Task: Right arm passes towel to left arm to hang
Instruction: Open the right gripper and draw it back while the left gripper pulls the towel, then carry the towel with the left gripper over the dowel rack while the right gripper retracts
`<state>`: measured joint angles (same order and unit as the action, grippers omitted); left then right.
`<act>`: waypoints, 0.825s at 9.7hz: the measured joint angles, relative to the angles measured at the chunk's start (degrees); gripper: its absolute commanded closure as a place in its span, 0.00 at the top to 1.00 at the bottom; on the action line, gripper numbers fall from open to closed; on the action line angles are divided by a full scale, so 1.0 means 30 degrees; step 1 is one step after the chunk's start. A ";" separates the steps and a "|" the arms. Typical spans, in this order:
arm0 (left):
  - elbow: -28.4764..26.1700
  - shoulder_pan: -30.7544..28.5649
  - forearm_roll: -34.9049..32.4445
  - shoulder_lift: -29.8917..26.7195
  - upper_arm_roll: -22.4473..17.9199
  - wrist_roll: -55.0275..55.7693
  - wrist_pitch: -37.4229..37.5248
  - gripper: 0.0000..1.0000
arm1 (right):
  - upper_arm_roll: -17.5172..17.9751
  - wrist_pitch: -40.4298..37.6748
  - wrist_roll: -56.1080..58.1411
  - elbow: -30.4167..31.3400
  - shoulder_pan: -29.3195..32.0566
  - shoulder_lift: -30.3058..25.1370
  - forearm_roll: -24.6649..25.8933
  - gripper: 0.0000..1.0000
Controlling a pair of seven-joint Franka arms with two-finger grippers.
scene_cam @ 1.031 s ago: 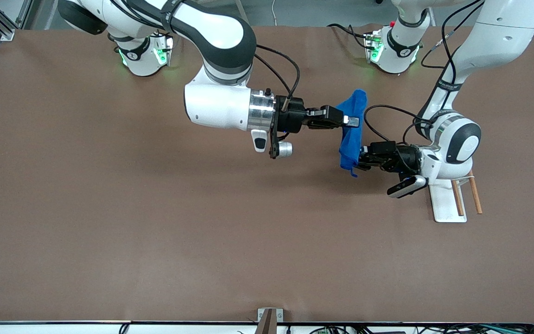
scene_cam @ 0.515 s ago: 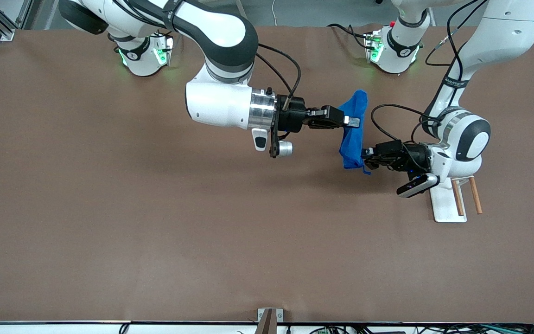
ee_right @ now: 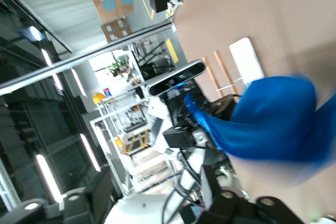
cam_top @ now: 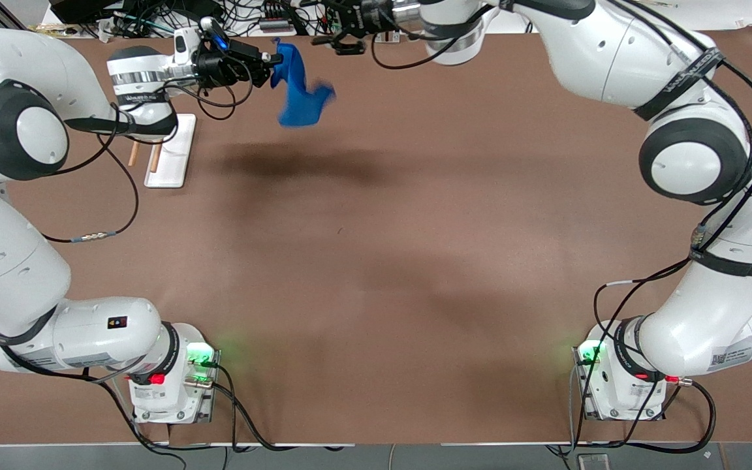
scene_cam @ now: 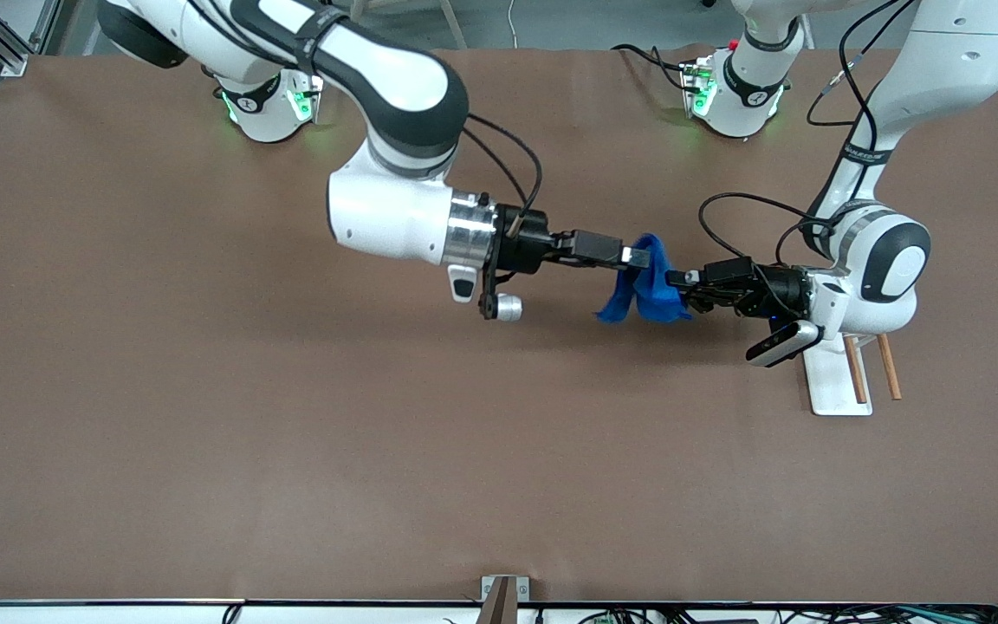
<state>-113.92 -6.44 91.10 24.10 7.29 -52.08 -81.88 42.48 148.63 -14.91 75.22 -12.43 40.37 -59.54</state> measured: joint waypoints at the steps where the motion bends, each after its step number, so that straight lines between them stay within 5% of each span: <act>1: 0.0356 -0.0358 -0.1229 -0.0005 -0.0018 0.0343 0.0001 0.00 | -0.0260 -0.1771 -0.0075 0.0294 0.1126 -0.0143 0.1522 1.00; 4: 0.2454 -0.0961 -0.5837 -0.0032 -0.0045 0.3057 0.0013 0.00 | -0.3208 -0.6656 -0.0418 0.0917 0.2828 -0.1025 0.6600 1.00; 8: 0.7029 -0.1167 -1.1743 -0.0313 -0.0059 0.8314 -0.0003 0.00 | -0.6011 -0.9439 -0.5602 0.1161 0.2810 -0.2670 1.7363 1.00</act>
<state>-92.83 -9.94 55.87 23.17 7.11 -27.14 -81.89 24.44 120.31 -31.72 78.71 -4.00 32.36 -7.45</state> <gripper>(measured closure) 0.974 0.000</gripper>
